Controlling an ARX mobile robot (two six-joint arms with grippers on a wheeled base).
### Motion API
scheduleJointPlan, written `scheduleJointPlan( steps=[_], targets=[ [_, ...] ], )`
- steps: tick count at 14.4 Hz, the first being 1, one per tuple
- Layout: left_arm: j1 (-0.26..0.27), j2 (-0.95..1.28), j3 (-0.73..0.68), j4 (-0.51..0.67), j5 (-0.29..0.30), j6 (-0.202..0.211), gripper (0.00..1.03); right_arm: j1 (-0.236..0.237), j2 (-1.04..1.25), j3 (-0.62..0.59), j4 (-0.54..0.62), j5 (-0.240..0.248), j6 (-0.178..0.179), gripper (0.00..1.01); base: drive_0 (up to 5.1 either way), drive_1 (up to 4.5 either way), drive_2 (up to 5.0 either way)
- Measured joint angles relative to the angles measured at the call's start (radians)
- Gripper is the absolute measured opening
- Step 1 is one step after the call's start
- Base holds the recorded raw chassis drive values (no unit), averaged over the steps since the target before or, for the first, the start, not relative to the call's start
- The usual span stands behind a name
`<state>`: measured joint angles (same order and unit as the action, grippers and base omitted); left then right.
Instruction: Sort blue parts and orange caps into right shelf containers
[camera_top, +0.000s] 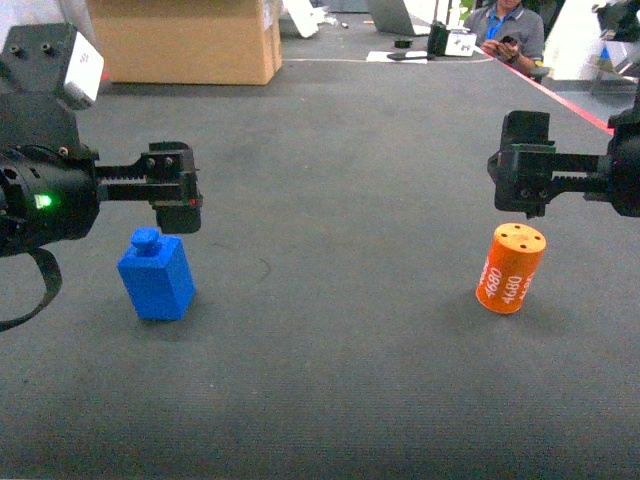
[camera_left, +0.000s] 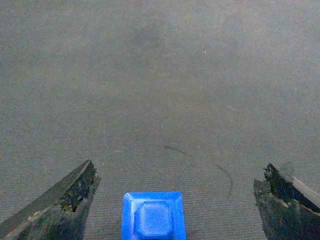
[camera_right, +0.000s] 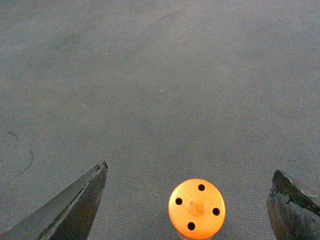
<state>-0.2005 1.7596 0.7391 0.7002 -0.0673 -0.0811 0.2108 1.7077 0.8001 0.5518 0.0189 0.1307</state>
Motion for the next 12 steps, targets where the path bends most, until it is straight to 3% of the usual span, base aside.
scheduleJointPlan(
  steps=[1,12],
  targets=[
    [0.003,0.059,0.034,0.007,-0.009,-0.024,0.98,0.013,0.078,0.042,0.000,0.008,0.005,0.98,0.0,0.00,0.0],
    [0.005,0.158,0.047,0.034,-0.007,-0.047,0.98,-0.009,0.237,0.095,0.031,0.012,0.027,0.98,0.0,0.00,0.0]
  ],
)
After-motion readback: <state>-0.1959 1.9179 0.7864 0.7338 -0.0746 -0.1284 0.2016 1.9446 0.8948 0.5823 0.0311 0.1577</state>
